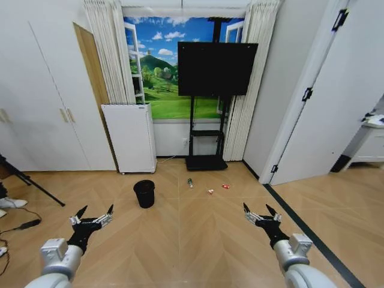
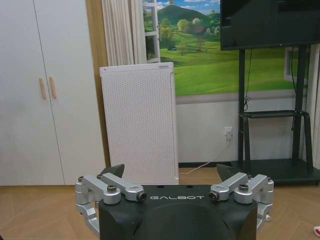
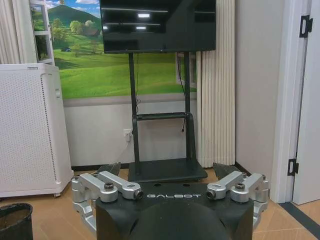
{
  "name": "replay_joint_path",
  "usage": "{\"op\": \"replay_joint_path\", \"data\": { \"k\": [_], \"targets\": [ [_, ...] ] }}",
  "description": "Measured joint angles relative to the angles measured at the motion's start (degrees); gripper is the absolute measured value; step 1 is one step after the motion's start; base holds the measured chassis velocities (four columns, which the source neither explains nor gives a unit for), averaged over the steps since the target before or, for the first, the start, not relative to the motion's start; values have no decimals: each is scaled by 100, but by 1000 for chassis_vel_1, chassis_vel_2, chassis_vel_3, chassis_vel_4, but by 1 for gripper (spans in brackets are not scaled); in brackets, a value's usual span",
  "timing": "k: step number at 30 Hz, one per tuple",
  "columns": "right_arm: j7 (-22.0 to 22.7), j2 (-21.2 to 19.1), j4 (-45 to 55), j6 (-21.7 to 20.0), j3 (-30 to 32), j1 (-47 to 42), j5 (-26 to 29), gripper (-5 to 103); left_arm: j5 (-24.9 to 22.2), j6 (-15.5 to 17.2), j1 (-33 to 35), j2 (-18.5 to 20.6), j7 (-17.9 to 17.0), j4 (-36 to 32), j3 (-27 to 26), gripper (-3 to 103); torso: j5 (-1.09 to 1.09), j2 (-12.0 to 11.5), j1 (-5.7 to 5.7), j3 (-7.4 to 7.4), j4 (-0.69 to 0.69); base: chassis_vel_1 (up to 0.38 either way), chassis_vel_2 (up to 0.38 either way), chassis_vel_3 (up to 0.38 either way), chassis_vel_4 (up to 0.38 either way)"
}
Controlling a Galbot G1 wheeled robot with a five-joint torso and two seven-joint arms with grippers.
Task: Pick up the trash bin and place the garbage on the floor into it.
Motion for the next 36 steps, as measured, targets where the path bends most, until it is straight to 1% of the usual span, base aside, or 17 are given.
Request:
{"op": "replay_joint_path", "data": {
  "k": [17, 21, 26, 32, 36],
  "targets": [
    [-10, 63, 28, 152, 87, -160, 2, 100, -15, 11, 0, -7, 17, 9, -31, 100, 0, 0, 0, 0, 0, 0, 0, 0, 0],
    [-118, 58, 54, 153, 119, -175, 2, 100, -13, -4, 10, -23, 34, 10, -34, 100, 0, 0, 0, 0, 0, 0, 0, 0, 0],
    [-178, 48, 42, 252, 123, -176, 19, 100, -11, -20, 31, -44, 57, -6, -57, 100, 0, 1, -1, 0, 0, 0, 0, 0, 0],
    [-208, 37, 42, 270, 103, -179, 20, 100, -11, -38, 65, -55, 101, -25, -110, 100, 0, 2, -1, -1, 0, -44, 90, 40, -87],
    [-208, 39, 34, 278, 82, -186, 9, 100, -15, -46, 69, -53, 104, -23, -135, 100, -2, 2, -1, -1, 0, -108, 224, 121, -190]
  ]
}}
